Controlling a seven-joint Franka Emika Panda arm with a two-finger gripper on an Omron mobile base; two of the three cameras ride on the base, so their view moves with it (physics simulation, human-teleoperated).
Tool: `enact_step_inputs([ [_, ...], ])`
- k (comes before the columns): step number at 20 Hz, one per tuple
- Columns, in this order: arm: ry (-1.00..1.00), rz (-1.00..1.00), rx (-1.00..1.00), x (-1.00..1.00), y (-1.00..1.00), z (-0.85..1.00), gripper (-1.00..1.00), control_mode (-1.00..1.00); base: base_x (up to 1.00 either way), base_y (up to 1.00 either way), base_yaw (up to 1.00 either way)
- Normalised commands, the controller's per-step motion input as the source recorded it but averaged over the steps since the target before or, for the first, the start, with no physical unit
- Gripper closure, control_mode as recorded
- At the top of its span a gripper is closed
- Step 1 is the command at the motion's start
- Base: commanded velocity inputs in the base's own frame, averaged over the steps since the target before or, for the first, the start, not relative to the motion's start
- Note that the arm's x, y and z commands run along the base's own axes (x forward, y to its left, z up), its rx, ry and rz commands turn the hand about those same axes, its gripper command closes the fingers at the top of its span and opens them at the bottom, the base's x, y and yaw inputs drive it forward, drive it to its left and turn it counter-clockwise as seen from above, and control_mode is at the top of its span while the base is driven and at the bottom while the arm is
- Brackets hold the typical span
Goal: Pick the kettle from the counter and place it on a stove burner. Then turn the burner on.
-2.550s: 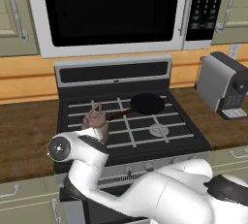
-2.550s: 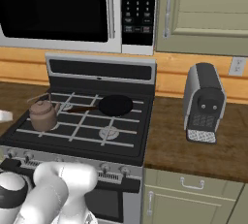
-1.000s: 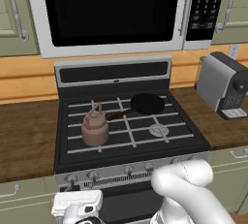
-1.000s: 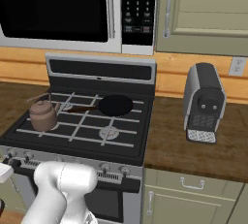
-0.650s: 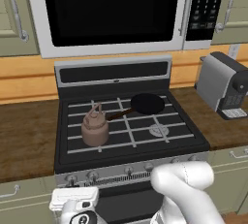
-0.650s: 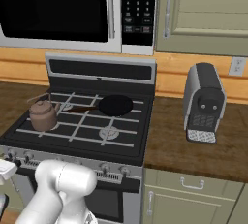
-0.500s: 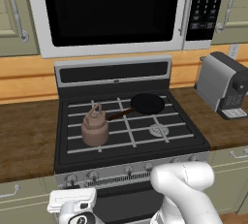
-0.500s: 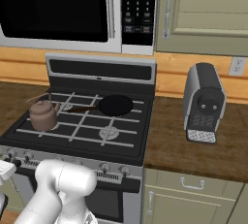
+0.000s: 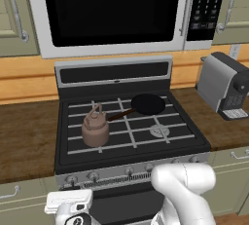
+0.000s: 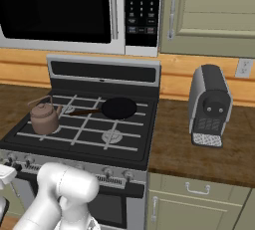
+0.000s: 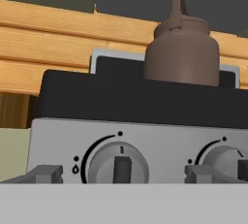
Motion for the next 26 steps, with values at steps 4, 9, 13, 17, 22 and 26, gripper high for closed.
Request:
enact_step_inputs([
  [4, 0.02, 0.00, 0.00, 0.27, 0.00, 0.00, -1.00, -1.00, 0.00, 0.00, 0.00],
  [9, 0.00, 0.00, 0.05, 0.00, -0.13, 0.05, -1.00, -1.00, 0.00, 0.00, 0.00],
  [13, 0.00, 0.00, 0.00, 0.00, 0.00, 0.00, -1.00, -1.00, 0.00, 0.00, 0.00],
  [17, 0.00, 0.00, 0.00, 0.13, 0.00, 0.00, 1.00, -1.00, 0.00, 0.00, 0.00],
  [22, 0.00, 0.00, 0.00, 0.13, 0.00, 0.00, 1.00, -1.00, 0.00, 0.00, 0.00],
  [26, 0.02, 0.03, -0.10, 0.13, 0.02, -0.07, 1.00, -1.00, 0.00, 0.00, 0.00],
])
